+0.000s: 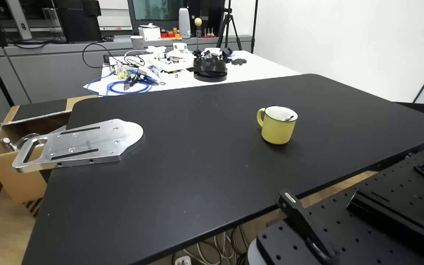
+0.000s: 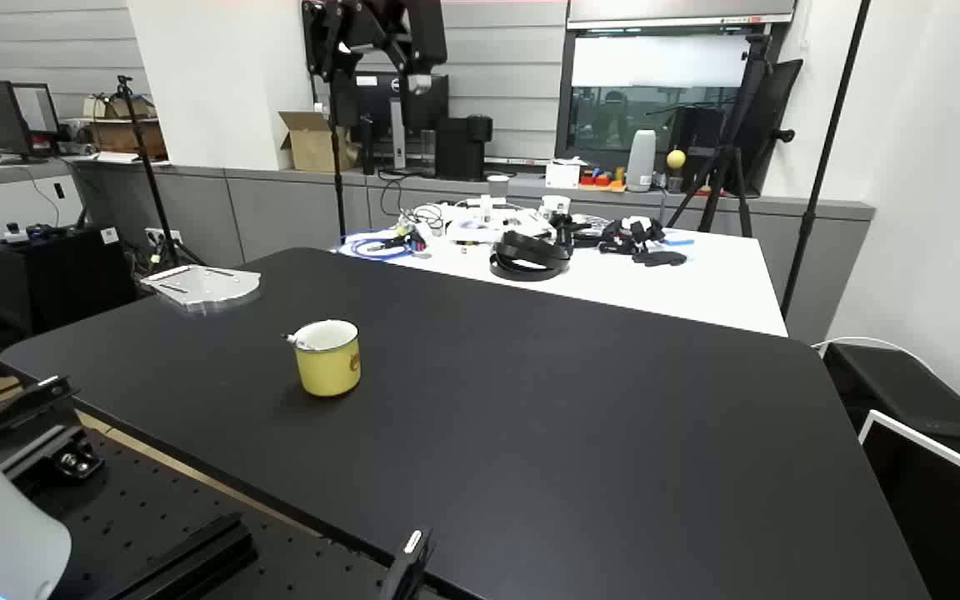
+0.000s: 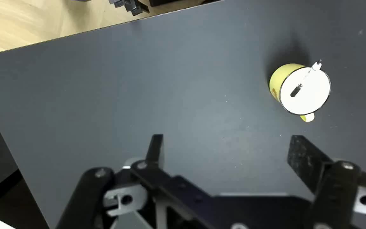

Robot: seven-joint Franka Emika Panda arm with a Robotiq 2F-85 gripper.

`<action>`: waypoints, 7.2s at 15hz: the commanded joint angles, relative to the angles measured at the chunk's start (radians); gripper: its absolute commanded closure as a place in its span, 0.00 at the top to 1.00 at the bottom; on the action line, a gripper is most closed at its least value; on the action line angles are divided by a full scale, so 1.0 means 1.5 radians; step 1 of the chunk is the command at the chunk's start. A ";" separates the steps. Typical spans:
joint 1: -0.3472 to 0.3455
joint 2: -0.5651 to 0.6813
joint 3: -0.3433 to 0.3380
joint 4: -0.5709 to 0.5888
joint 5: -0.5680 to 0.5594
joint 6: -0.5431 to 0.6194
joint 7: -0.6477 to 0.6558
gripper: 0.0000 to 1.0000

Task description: Remove the pen out of the cup and put it on the table

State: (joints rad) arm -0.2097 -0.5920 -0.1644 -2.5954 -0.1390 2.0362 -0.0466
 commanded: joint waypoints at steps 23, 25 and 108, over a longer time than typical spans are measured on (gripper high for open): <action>0.013 -0.038 0.128 -0.115 -0.015 0.214 0.148 1.00; 0.017 -0.050 0.163 -0.143 -0.014 0.235 0.195 1.00; 0.159 0.494 0.212 -0.125 0.288 0.622 0.071 0.73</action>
State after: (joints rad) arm 0.0361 0.1345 0.1407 -2.7843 0.2600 2.9375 0.0797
